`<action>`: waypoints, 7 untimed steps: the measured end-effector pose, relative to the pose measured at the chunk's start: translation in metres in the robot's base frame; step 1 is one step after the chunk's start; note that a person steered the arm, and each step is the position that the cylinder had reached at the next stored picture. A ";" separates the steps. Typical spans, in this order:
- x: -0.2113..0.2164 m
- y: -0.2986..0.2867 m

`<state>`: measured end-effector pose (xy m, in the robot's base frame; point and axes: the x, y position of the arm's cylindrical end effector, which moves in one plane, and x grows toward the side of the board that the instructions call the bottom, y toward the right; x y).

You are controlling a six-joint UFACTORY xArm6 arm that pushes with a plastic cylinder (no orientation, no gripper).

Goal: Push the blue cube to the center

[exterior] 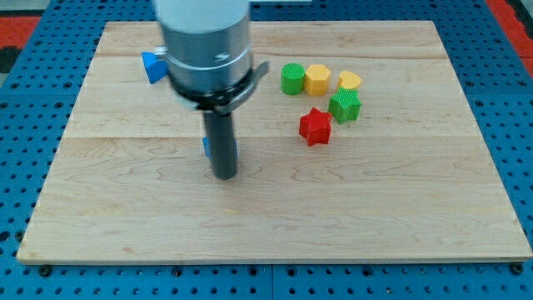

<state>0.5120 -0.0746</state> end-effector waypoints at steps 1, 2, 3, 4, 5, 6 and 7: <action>0.007 -0.056; -0.031 -0.061; -0.044 -0.013; -0.050 0.013; -0.044 0.002; -0.035 0.007; -0.040 0.032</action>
